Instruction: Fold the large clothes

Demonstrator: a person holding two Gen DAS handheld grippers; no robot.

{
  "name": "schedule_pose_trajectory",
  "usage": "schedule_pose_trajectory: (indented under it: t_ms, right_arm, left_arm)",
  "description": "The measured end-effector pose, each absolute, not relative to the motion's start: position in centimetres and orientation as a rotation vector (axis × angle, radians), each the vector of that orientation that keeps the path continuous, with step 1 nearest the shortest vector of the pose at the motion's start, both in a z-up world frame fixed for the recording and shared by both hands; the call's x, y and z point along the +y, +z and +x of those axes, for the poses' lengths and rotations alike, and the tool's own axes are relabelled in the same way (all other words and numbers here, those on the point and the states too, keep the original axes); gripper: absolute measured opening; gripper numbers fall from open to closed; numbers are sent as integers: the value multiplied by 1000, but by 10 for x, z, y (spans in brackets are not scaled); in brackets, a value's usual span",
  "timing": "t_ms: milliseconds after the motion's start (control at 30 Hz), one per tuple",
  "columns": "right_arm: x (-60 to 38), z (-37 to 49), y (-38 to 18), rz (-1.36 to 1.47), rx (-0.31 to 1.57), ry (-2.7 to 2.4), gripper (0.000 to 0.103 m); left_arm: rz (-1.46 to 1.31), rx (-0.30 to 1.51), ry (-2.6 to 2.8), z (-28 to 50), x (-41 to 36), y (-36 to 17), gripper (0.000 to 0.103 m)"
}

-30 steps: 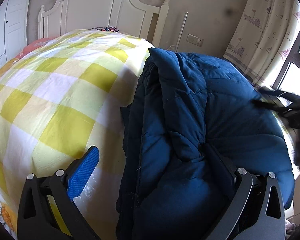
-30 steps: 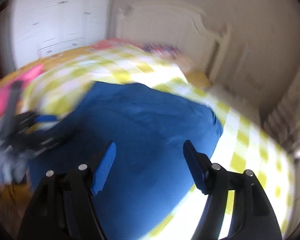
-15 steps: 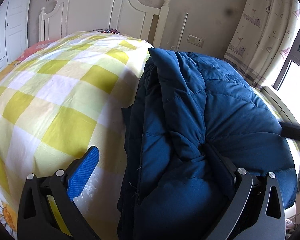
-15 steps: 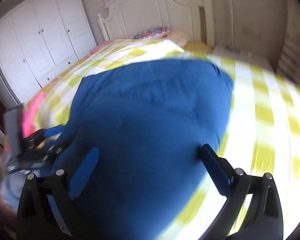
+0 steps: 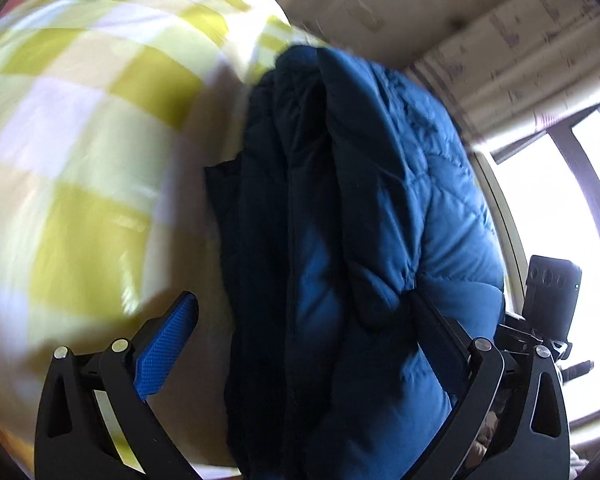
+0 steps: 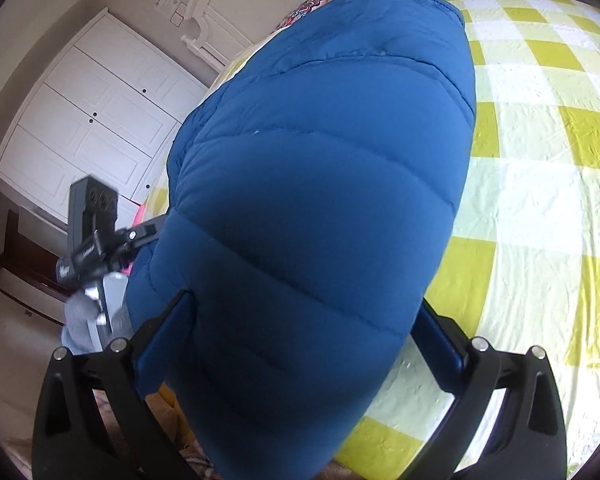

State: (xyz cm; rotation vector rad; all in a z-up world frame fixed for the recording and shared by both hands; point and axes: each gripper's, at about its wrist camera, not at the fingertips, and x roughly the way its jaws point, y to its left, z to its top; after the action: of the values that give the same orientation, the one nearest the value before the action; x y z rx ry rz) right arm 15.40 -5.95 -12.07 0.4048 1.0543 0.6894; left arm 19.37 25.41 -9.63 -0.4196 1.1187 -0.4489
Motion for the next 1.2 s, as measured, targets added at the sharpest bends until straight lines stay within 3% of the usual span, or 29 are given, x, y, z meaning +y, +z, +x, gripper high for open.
schedule_pose_trajectory:
  t_ms: [300, 567, 633, 800, 933, 1200]
  right_arm:
    - [-63, 143, -131, 415, 1049, 697, 101]
    - [-59, 138, -131, 390, 982, 698, 101]
    - [-57, 134, -129, 370, 944, 702, 93]
    - [-60, 122, -118, 307, 853, 702, 74]
    - [-69, 105, -94, 223, 724, 678, 62]
    - [-137, 121, -23, 142, 481, 541, 60]
  left_arm:
    - [-403, 1121, -548, 206, 249, -111, 99]
    - [-571, 987, -703, 183, 256, -125, 79]
    - [-635, 914, -752, 176, 261, -131, 67]
    - [-793, 758, -783, 153, 267, -136, 64]
    - [-728, 674, -767, 133, 238, -106, 64]
    - [-661, 575, -861, 187, 167, -41, 64]
